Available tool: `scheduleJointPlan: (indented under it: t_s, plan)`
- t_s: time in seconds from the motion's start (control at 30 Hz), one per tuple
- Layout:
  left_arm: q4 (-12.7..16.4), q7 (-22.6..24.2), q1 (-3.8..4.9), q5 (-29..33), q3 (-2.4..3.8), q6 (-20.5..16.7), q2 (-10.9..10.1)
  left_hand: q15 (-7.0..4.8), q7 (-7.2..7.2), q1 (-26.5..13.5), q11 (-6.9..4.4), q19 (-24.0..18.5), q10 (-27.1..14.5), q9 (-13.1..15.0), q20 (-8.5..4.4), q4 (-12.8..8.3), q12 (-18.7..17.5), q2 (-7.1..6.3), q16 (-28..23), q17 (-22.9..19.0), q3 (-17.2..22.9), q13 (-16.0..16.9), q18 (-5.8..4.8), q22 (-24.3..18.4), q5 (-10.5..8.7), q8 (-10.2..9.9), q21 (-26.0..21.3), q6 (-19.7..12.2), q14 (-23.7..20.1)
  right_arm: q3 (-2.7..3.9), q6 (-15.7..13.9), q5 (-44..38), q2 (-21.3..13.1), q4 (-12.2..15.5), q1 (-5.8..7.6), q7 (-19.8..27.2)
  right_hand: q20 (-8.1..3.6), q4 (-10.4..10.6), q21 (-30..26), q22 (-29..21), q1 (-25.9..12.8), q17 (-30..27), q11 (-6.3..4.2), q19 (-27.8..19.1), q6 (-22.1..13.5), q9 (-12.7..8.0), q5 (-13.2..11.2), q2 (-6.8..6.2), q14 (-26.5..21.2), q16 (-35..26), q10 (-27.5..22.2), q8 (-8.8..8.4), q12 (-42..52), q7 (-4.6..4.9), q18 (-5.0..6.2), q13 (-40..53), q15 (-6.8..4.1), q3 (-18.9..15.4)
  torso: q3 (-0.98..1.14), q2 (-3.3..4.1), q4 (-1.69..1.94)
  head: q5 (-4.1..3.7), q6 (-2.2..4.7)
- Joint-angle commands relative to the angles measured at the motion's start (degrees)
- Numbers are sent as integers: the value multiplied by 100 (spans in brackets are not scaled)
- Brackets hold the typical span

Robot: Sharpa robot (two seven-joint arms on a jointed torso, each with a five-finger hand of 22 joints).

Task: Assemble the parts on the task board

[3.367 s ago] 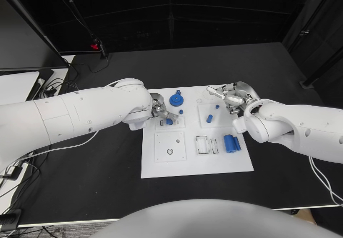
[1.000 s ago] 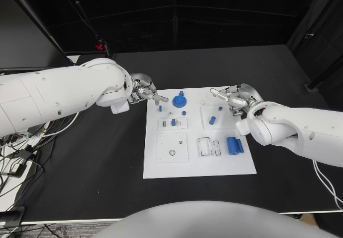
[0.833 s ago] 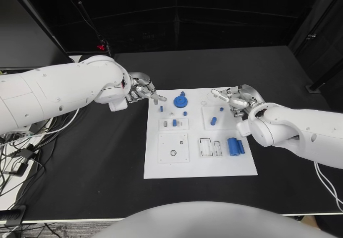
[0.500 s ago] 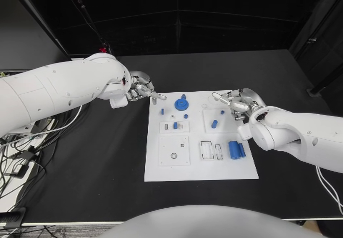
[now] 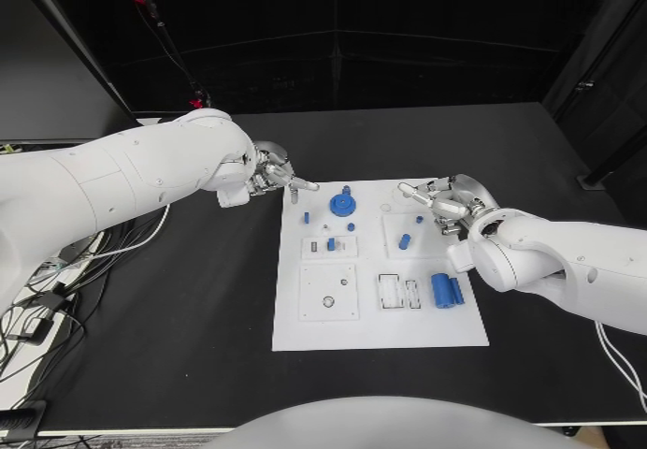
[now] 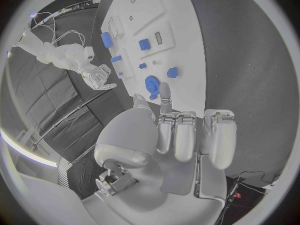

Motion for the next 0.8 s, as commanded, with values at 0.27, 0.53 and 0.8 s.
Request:
scheduleJointPlan:
  t_s: [0.27, 0.53, 0.8]
  plan:
    - [-75, -468, -80, -135, 4, 89, 121, -69, -56, 446, -121, 607, 618, -328, -64, 7, -8, 156, 5, 1510, 9, 1472, -37, 1509, 703, -585, 18, 554, 603, 2, 16, 0, 0, 13, 8, 30, 28, -4, -8, 1498, -14, 1510, 34, 573, -36, 9, 15, 49, 585, 14, 607, 11, 14, -6, -32, 1508, 17, -38, 5, -10, 6, -18, -5]
    - [3, -883, -129, -198, 3, -183, 167, -82, -74, 491, -137, 607, 618, -374, -76, -34, -8, -61, 5, 1510, -106, 1472, -37, 1509, 722, -766, 18, 726, 603, 2, 28, 0, 12, 2, 7, 35, 28, -4, -9, 1497, -13, 1510, 34, 572, -34, 10, 14, 49, 585, 14, 607, 18, 14, -7, -32, 1508, 17, -42, 6, -11, 9, -8, -18]
    - [-43, -1219, -158, -207, 3, -254, 249, -90, -73, 319, -139, 607, 618, -351, -86, -2, -8, -318, 5, 1510, -192, 1472, -37, 1509, 225, -921, 18, 852, 603, 2, 32, 0, 25, -5, 7, 35, 28, -4, -9, 1497, -13, 1510, 34, 572, -34, 10, 14, 49, 585, 14, 607, 18, 14, -7, -32, 1508, 17, -42, 3, -9, 5, 3, -27]
